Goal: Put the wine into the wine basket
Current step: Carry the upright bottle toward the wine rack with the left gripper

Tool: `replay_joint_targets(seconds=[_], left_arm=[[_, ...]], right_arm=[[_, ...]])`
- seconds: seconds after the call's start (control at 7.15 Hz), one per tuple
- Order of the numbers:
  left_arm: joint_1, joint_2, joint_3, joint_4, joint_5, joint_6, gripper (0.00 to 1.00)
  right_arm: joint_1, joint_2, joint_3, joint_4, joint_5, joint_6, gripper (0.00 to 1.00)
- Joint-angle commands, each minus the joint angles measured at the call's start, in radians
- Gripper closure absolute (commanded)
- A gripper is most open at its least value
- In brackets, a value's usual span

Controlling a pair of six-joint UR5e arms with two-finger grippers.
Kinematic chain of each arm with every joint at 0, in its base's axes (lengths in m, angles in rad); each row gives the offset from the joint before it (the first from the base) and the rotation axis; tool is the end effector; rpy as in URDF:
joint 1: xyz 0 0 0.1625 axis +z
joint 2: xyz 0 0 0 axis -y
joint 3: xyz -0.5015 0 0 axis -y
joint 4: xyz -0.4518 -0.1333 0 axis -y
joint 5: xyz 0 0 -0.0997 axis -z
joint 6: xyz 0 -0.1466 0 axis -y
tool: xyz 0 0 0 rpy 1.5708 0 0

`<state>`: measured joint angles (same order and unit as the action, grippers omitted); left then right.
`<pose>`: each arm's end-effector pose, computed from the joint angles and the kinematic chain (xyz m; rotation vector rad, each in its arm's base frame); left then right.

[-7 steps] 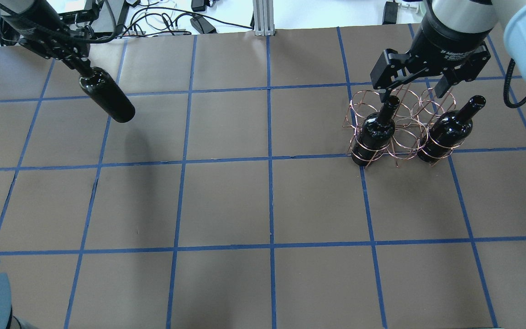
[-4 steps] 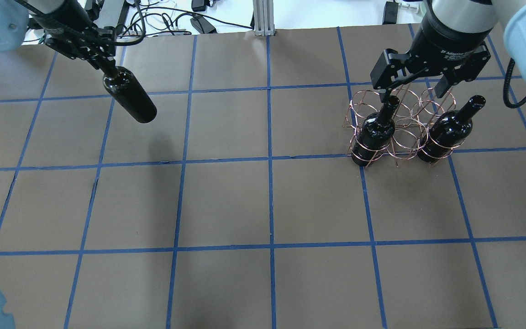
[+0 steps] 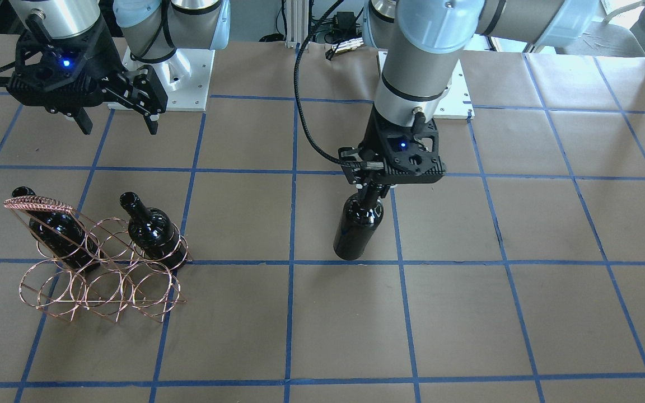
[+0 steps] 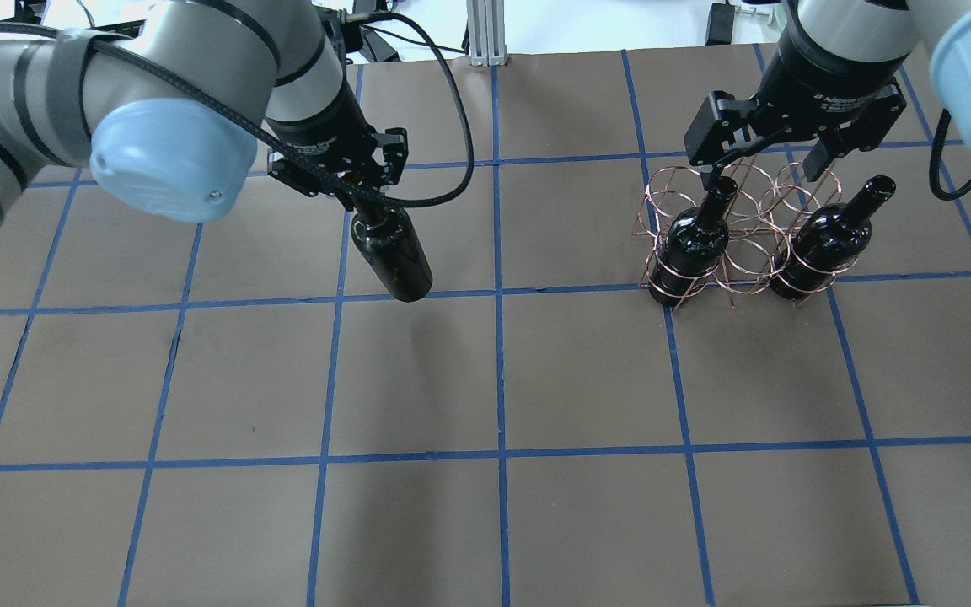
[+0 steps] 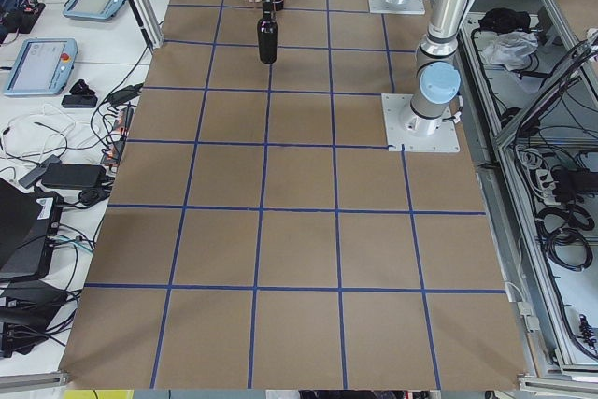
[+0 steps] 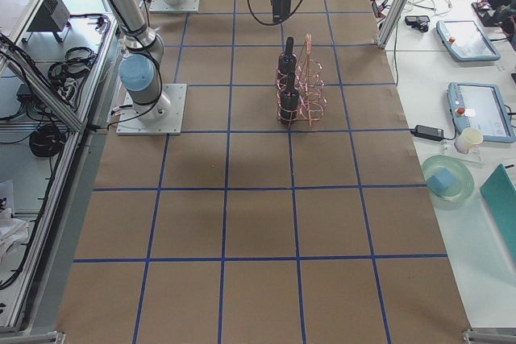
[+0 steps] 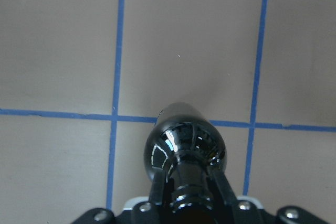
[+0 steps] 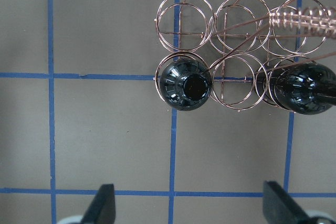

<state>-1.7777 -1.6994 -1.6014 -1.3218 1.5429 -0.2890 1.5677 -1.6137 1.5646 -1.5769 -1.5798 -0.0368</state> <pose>-0.2624 -0.5813 0.4512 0.1249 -3.0875 0.1240 0.1303 -0.5378 0.5448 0.0524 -3.1299 0.0861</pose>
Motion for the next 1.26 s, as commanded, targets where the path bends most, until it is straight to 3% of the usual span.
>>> replay_joint_targets(seconds=[0.0, 1.12], left_arm=[[-0.077, 0.015, -0.054, 0.009, -0.001, -0.059, 1.00], [-0.147, -0.005, -0.098, 0.009, -0.011, -0.088, 1.00]], right_arm=[[0.000, 0.000, 0.000, 0.000, 0.000, 0.000, 0.00], [0.002, -0.003, 0.000, -0.003, -0.012, -0.001, 0.00]])
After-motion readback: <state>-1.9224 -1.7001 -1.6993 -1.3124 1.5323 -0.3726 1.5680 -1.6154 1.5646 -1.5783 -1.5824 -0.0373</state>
